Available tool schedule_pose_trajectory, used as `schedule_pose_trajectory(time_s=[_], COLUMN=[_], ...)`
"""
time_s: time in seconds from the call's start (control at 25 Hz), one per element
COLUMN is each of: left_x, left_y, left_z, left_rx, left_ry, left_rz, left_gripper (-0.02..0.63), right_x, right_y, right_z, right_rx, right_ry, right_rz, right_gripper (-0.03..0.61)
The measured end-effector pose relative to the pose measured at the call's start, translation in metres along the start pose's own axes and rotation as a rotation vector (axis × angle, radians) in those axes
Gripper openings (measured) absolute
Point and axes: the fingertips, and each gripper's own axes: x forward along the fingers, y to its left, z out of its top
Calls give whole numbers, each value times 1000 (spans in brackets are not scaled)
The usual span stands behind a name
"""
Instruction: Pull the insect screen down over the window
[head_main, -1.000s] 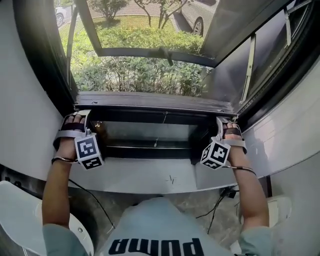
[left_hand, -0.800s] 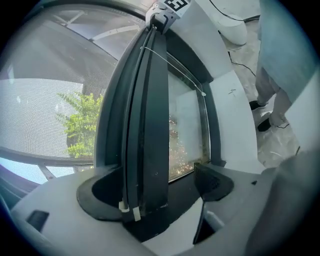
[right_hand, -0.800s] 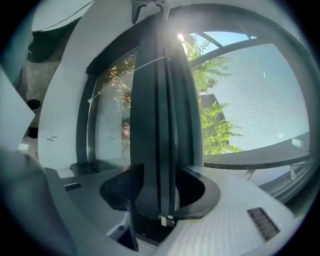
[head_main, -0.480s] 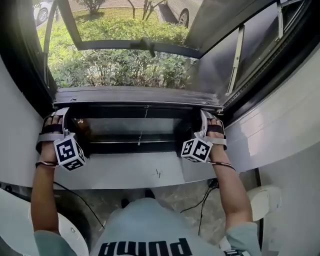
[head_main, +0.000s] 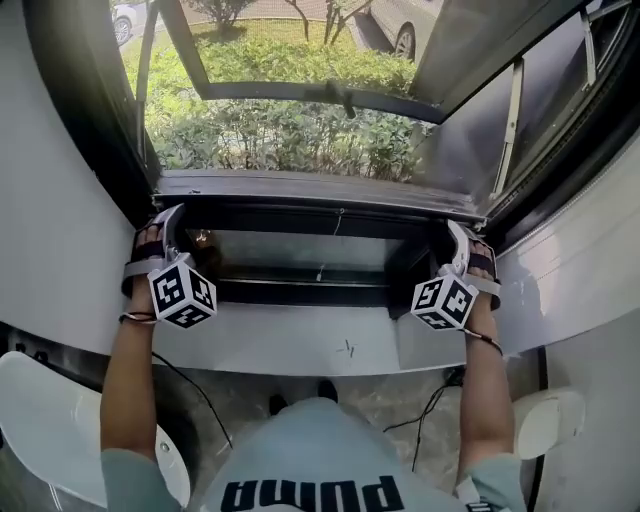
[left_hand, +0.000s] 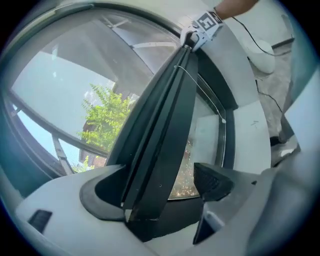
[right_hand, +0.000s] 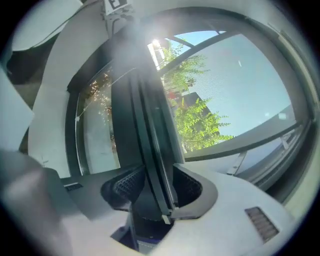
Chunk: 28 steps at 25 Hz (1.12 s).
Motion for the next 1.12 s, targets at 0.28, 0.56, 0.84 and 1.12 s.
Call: schedule_pose_trajectory(time_s=[0.28, 0.56, 0.84, 1.12], left_x=[-44, -87, -129, -161], left_y=[0, -18, -76, -103], left_z=[34, 33, 44, 81], left_rx=[-612, -1060, -1140, -1171], left_ry=[-298, -489, -452, -433], left_rz=[-51, -25, 0, 88], left_gripper=[415, 28, 14, 14], right_x=[-62, -104, -145, -162], right_y=[6, 52, 83, 91], right_z=[54, 104, 142, 145], right_rx=[651, 1343, 1308, 1188], right_ry=[-223, -399, -462, -589], right_rz=[48, 255, 353, 420], right_gripper=[170, 10, 6, 6])
